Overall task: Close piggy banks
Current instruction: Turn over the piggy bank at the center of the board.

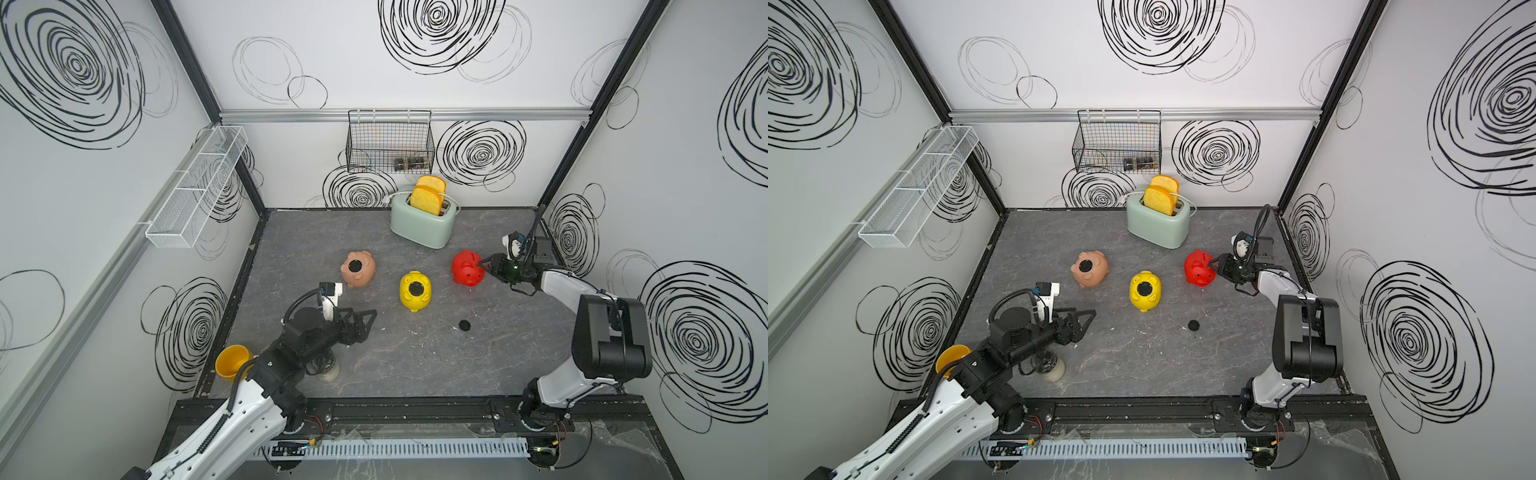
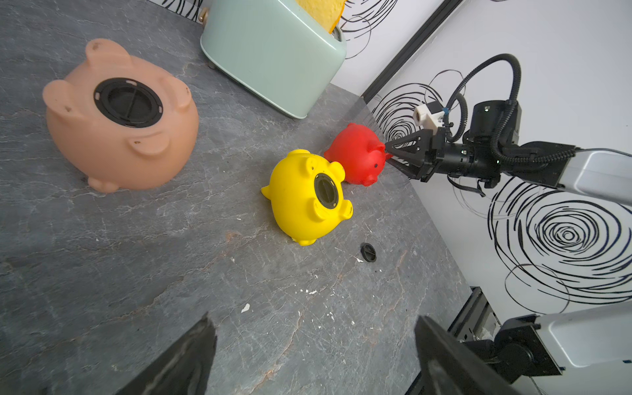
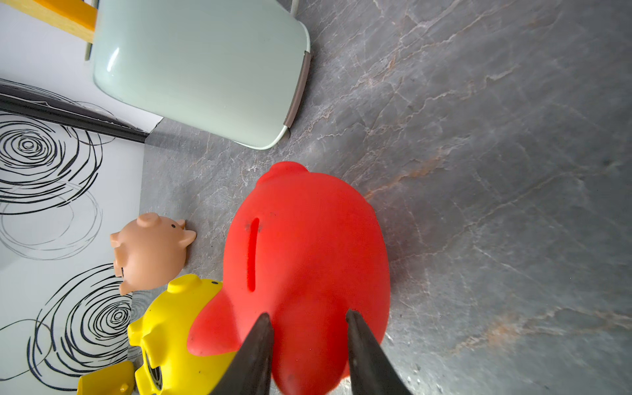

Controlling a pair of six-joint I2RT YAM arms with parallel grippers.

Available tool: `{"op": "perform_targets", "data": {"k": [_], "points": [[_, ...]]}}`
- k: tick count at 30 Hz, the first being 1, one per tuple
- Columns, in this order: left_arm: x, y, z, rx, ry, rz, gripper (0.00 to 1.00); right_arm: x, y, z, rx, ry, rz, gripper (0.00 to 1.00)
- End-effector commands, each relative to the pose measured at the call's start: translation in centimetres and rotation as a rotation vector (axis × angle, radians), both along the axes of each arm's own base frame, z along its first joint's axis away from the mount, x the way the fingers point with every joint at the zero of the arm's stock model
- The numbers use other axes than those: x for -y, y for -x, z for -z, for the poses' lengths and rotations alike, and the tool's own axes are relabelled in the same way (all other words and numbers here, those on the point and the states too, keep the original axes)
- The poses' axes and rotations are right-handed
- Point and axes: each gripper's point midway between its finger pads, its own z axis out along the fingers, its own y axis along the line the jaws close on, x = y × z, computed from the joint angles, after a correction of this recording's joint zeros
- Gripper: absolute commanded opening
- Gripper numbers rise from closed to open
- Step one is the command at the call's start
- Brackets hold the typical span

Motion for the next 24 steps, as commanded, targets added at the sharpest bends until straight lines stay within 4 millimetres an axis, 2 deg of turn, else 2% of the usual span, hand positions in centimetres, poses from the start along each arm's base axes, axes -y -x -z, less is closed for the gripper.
{"op": "perform_targets", "data": {"k": [1, 9, 24], "points": [[0.2, -0.1, -0.8, 0.037, 0.018, 0.002, 0.94, 1.5, 1.8, 3.8, -0.153, 0.046, 0.046, 0.37], [0.3, -0.1, -0.9, 0.036, 0.018, 0.011, 0.94, 2.3, 1.6, 4.2, -0.171, 0.061, 0.066, 0.38], [0.5, 0.1, -0.9, 0.034, 0.017, 0.02, 0.94, 3.0, 0.4, 3.7, -0.174, 0.079, 0.085, 0.4]]}}
